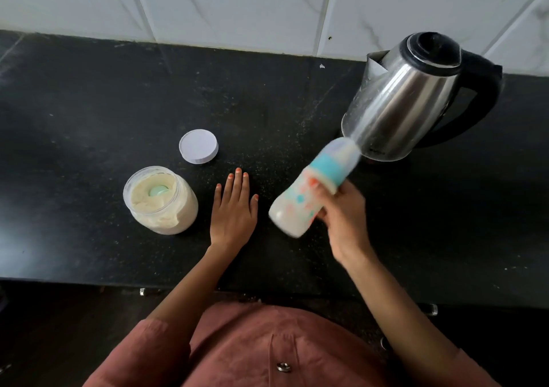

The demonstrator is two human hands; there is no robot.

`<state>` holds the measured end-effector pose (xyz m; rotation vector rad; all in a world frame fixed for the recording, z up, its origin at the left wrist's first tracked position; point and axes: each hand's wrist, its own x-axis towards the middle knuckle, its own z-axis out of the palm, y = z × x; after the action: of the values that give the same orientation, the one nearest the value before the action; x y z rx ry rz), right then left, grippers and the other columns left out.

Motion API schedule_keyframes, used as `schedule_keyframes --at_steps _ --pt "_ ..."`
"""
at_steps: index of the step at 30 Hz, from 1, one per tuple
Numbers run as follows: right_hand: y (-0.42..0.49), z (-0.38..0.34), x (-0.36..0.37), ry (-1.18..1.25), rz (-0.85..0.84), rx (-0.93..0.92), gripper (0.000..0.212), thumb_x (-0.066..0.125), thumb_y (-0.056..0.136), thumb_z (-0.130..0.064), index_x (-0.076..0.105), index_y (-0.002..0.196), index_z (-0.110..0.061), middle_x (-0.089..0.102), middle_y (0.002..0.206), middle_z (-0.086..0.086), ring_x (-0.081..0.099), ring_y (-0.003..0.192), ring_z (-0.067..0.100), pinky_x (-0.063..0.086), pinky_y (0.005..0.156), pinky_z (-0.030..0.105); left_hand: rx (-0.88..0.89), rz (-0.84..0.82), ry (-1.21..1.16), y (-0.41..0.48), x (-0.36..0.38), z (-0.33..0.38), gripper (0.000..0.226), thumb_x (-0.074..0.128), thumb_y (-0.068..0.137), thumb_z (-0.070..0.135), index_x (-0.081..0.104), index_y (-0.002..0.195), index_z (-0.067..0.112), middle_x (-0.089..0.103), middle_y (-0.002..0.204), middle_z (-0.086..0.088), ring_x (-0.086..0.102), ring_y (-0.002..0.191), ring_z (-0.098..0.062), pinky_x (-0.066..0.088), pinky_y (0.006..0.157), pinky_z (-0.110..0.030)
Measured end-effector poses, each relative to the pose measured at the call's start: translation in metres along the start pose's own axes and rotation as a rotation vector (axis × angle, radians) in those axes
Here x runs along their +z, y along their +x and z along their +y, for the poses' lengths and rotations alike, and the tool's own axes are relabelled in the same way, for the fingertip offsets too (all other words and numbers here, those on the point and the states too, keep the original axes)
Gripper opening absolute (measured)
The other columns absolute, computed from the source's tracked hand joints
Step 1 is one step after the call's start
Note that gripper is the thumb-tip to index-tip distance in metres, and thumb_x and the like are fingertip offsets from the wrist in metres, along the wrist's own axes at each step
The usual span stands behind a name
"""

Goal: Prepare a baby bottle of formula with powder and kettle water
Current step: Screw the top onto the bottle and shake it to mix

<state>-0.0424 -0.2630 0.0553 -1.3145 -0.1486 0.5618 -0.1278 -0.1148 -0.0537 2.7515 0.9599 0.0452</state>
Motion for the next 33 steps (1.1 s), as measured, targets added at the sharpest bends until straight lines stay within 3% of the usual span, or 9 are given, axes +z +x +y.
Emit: schedule_keyframes --at_steps 2,3,7,12,18,23,28,30,33 --pt "-0.005 0.002 -0.001 -0.112 -0.094 -0.015 0.043 0.082 0.054 -0.036 0.067 0.090 -0.018 0.073 0.083 -0.005 0.068 0.081 0.011 0.054 0.068 0.028 0.002 -0.004 -0.001 0.001 0.000 0.000 0.055 0.018 0.100 0.036 0.004 0.148 0.012 0.000 0.157 -0.004 -0.003 0.145 -0.017 -0.002 0.116 -0.036" --pt "-0.001 -0.002 -0.003 -0.076 -0.062 -0.024 0.045 0.081 0.052 -0.039 0.067 0.090 -0.018 0.073 0.084 -0.005 0.069 0.083 0.011 0.054 0.069 0.028 0.003 0.001 -0.003 0.001 0.000 0.001 0.055 0.018 0.100 0.036 0.004 0.148 0.012 0.001 0.157 -0.004 -0.002 0.145 -0.017 -0.002 0.116 -0.035" --pt "0.018 -0.012 -0.008 0.269 0.136 -0.024 0.053 0.074 0.057 -0.041 0.063 0.102 -0.017 0.071 0.094 -0.002 0.068 0.088 0.011 0.054 0.066 0.025 0.000 0.009 -0.008 0.000 0.000 0.001 0.055 0.018 0.100 0.035 0.005 0.148 0.012 0.001 0.157 -0.004 -0.002 0.145 -0.017 -0.002 0.116 -0.035" --pt "-0.008 0.009 0.000 -0.086 -0.117 0.077 0.032 0.084 0.054 -0.032 0.071 0.081 -0.021 0.073 0.079 -0.004 0.069 0.076 0.011 0.054 0.062 0.026 -0.003 -0.008 0.001 0.001 0.000 0.000 0.055 0.018 0.100 0.036 0.003 0.148 0.012 -0.001 0.157 -0.004 -0.003 0.145 -0.017 -0.002 0.116 -0.035" --pt "0.012 -0.007 -0.004 0.205 0.102 0.009 0.050 0.073 0.057 -0.037 0.062 0.102 -0.019 0.070 0.094 -0.004 0.068 0.088 0.011 0.055 0.068 0.028 0.000 0.005 -0.003 0.000 0.000 0.001 0.055 0.017 0.101 0.036 0.003 0.148 0.012 0.000 0.157 -0.003 -0.003 0.145 -0.016 -0.002 0.116 -0.035" --pt "-0.012 0.011 0.005 -0.122 -0.134 0.081 0.037 0.083 0.056 -0.023 0.067 0.089 -0.017 0.072 0.080 -0.004 0.068 0.080 0.013 0.054 0.067 0.027 -0.002 -0.004 0.014 0.000 0.001 0.000 0.055 0.017 0.100 0.036 0.002 0.148 0.012 -0.001 0.158 -0.004 -0.003 0.145 -0.017 -0.002 0.116 -0.035" --pt "0.014 -0.014 -0.011 0.305 0.127 0.055 0.062 0.072 0.059 -0.034 0.056 0.115 -0.014 0.067 0.101 0.001 0.068 0.088 0.009 0.055 0.065 0.025 0.004 0.010 -0.015 0.000 0.000 0.001 0.055 0.018 0.101 0.036 0.005 0.148 0.011 0.002 0.157 -0.004 -0.001 0.145 -0.017 -0.002 0.116 -0.036" --pt "0.007 -0.008 -0.009 0.182 0.052 0.076 0.062 0.074 0.055 -0.034 0.058 0.111 -0.013 0.069 0.096 -0.001 0.068 0.085 0.009 0.055 0.065 0.026 0.003 0.005 -0.008 0.000 0.000 0.001 0.055 0.018 0.101 0.035 0.004 0.148 0.011 0.001 0.157 -0.004 -0.002 0.145 -0.017 -0.002 0.116 -0.036" --pt "-0.010 -0.001 -0.006 -0.037 -0.129 0.122 0.050 0.078 0.045 -0.040 0.067 0.089 -0.017 0.072 0.081 -0.003 0.069 0.079 0.012 0.057 0.066 0.030 0.002 -0.001 0.005 0.001 0.001 0.000 0.055 0.018 0.100 0.035 0.003 0.148 0.011 0.000 0.157 -0.004 -0.002 0.145 -0.017 -0.002 0.116 -0.036"
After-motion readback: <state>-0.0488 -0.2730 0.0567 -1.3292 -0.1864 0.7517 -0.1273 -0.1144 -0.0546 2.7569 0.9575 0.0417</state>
